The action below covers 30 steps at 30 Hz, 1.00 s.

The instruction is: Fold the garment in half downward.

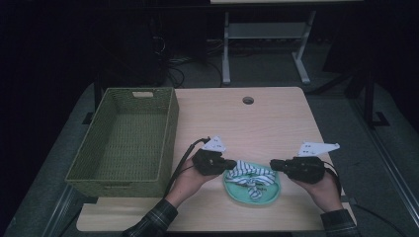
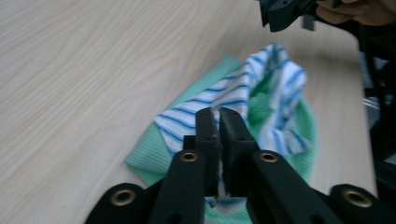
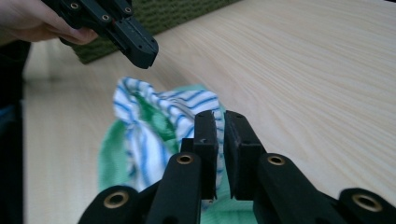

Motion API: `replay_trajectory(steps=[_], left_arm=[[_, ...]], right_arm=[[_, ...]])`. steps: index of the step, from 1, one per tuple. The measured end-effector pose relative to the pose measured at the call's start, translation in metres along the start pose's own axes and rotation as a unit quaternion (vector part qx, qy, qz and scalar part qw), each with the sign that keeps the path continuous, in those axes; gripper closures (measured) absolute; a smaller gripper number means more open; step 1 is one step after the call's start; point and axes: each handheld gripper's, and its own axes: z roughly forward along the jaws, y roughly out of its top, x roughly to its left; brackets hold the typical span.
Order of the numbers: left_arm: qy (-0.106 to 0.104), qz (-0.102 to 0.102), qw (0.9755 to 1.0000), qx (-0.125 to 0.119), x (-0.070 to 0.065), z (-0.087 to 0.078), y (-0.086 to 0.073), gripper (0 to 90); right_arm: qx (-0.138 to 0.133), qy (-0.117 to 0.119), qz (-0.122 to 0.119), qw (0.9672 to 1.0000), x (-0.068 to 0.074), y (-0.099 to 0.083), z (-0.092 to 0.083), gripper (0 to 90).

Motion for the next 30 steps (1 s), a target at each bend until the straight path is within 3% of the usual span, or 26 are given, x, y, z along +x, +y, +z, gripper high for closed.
replay_trajectory(steps=[7, 20, 30], left_arm=[[-0.011, -0.011, 0.9997, 0.021, -0.002, 0.013, -0.01, 89.2], [-0.042, 0.003, 0.9985, 0.034, -0.028, 0.007, -0.02, 89.2], [-0.061, 0.01, 0.9956, 0.07, -0.039, 0.018, -0.033, 89.1]], right_arm=[[0.053, -0.022, -0.026, 0.998, -0.001, -0.002, 0.024, 89.7], [0.042, 0.009, -0.037, 0.9984, 0.025, -0.016, 0.009, 89.7], [0.075, 0.024, -0.039, 0.9962, 0.036, -0.035, 0.012, 89.8]])
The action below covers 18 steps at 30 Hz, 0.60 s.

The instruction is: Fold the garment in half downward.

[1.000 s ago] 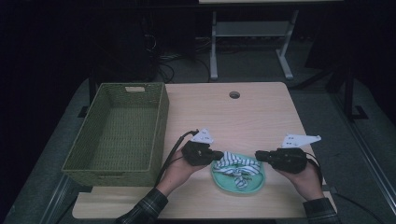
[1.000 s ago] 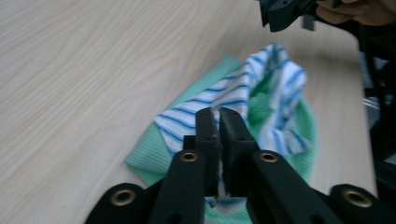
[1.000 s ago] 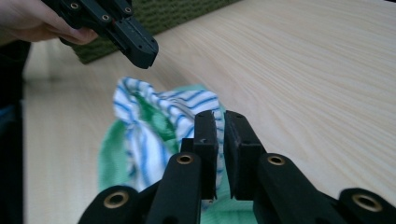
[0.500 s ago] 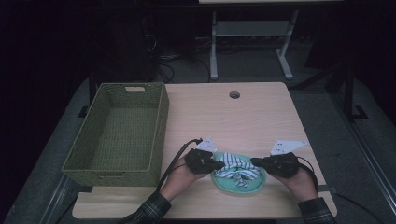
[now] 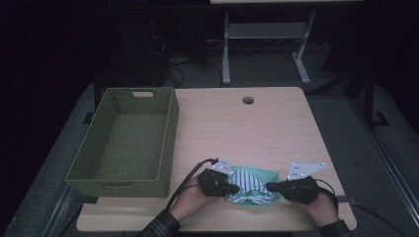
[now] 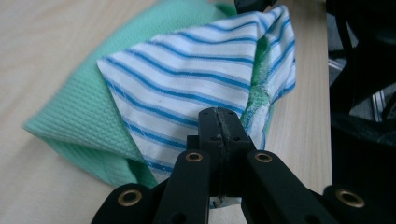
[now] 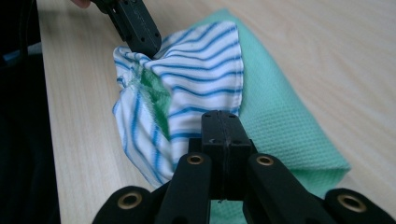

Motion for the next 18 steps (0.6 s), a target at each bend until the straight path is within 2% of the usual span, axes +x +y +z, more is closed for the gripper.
replay_trajectory(steps=[3, 6, 9, 12, 15, 18], left_arm=[[0.003, 0.001, 0.9999, 0.012, -0.002, 0.005, -0.003, 89.1], [0.011, 0.012, 0.9995, 0.028, -0.005, 0.011, -0.005, 88.3], [0.014, 0.017, 0.9993, 0.03, -0.006, 0.012, -0.004, 87.2], [0.016, 0.017, 0.9996, 0.014, -0.004, 0.004, -0.001, 85.2], [0.035, 0.018, 0.999, -0.021, 0.001, -0.009, 0.01, 85.7], [0.055, 0.017, 0.9977, -0.036, 0.013, -0.016, 0.022, 86.9]], right_arm=[[0.008, 0.006, 0.0, 1.0, 0.001, -0.003, 0.003, 89.8], [0.023, 0.016, -0.001, 0.9996, 0.004, -0.006, 0.01, 89.7], [0.042, 0.012, -0.009, 0.999, 0.006, -0.008, 0.016, 89.7], [0.026, 0.014, -0.003, 0.9996, 0.004, -0.006, 0.011, 89.8], [-0.001, 0.01, 0.007, 0.9999, -0.002, -0.002, 0.004, 89.8], [-0.005, -0.007, 0.007, 0.9999, -0.01, 0.005, 0.004, 89.8]])
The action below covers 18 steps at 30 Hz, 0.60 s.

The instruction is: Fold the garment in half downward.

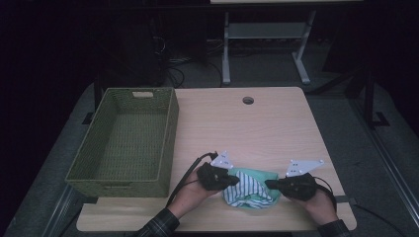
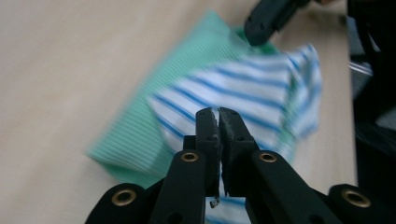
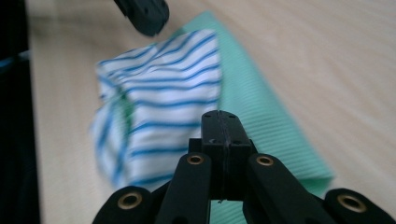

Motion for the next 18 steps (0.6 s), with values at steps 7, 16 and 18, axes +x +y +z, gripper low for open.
replay_trajectory(steps=[7, 16, 18], left_arm=[[0.034, -0.027, 0.9987, 0.026, 0.024, 0.021, -0.005, 88.7], [0.046, -0.018, 0.9976, 0.048, 0.026, 0.034, -0.014, 89.6], [0.056, -0.007, 0.9969, 0.055, 0.028, 0.034, -0.013, 89.6]], right_arm=[[0.013, -0.026, 0.028, 0.9992, -0.022, 0.006, 0.015, 89.9], [0.042, -0.029, 0.041, 0.9979, -0.026, -0.003, 0.023, 90.0], [0.041, -0.028, 0.042, 0.9979, -0.026, -0.003, 0.023, 90.0]])
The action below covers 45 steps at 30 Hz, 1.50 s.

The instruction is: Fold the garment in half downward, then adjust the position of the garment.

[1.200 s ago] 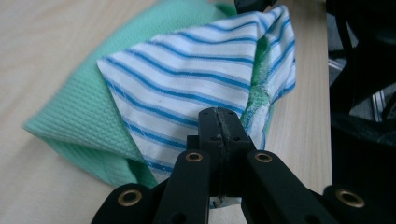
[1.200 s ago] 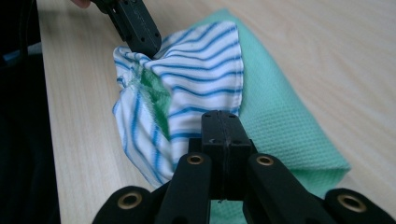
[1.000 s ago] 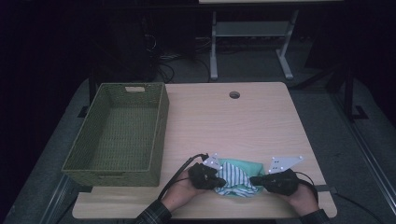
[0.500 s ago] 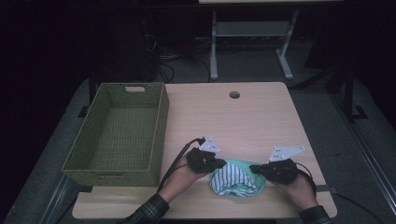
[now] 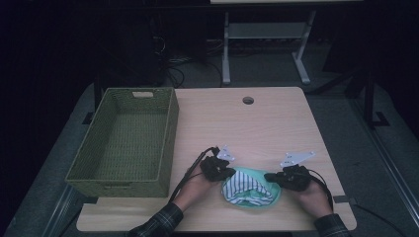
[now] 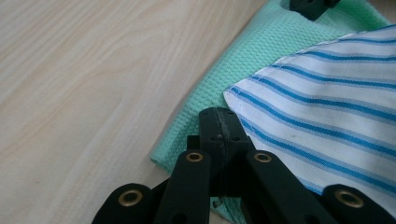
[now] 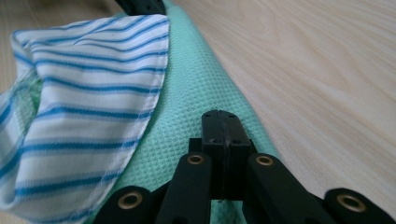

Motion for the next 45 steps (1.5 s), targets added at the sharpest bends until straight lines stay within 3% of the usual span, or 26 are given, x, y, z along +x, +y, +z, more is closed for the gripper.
replay_trajectory(steps=[6, 13, 19, 22, 25, 31, 36, 39, 45], left_arm=[[0.018, -0.005, 0.9998, -0.005, 0.015, 0.004, 0.004, 89.6], [0.02, -0.016, 0.9995, -0.017, 0.028, 0.01, 0.011, 89.5], [0.014, -0.023, 0.9985, -0.047, 0.026, -0.006, 0.013, 89.4], [0.003, -0.034, 0.9973, -0.065, 0.02, -0.019, 0.012, 89.5], [-0.003, -0.032, 0.9969, -0.072, 0.011, -0.031, 0.009, 89.5], [-0.019, -0.025, 0.9973, -0.066, -0.01, -0.043, -0.004, 89.5], [-0.035, -0.019, 0.9974, -0.059, -0.029, -0.052, -0.016, 89.5], [-0.053, -0.016, 0.9974, -0.046, -0.041, -0.052, -0.023, 89.5], [-0.08, -0.004, 0.9968, 0.0, -0.055, -0.035, -0.031, 89.5]], right_arm=[[0.004, 0.006, -0.016, 0.9999, 0.007, 0.005, 0.006, 90.0], [0.005, 0.018, -0.021, 0.9996, 0.013, 0.009, 0.009, 90.0], [-0.025, 0.015, -0.018, 0.9994, 0.011, 0.013, 0.0, 89.9], [-0.033, 0.005, -0.015, 0.9993, 0.005, 0.017, -0.001, 90.0], [-0.041, 0.0, -0.014, 0.9991, -0.001, 0.025, 0.0, 89.9], [-0.037, -0.012, -0.015, 0.9991, -0.016, 0.04, 0.009, 89.9], [-0.024, -0.002, -0.005, 0.9997, -0.023, 0.041, 0.022, 89.9], [-0.013, 0.002, -0.011, 0.9999, -0.022, 0.039, 0.027, 89.9], [-0.003, 0.01, -0.013, 0.9999, -0.02, 0.037, 0.032, 89.9]])
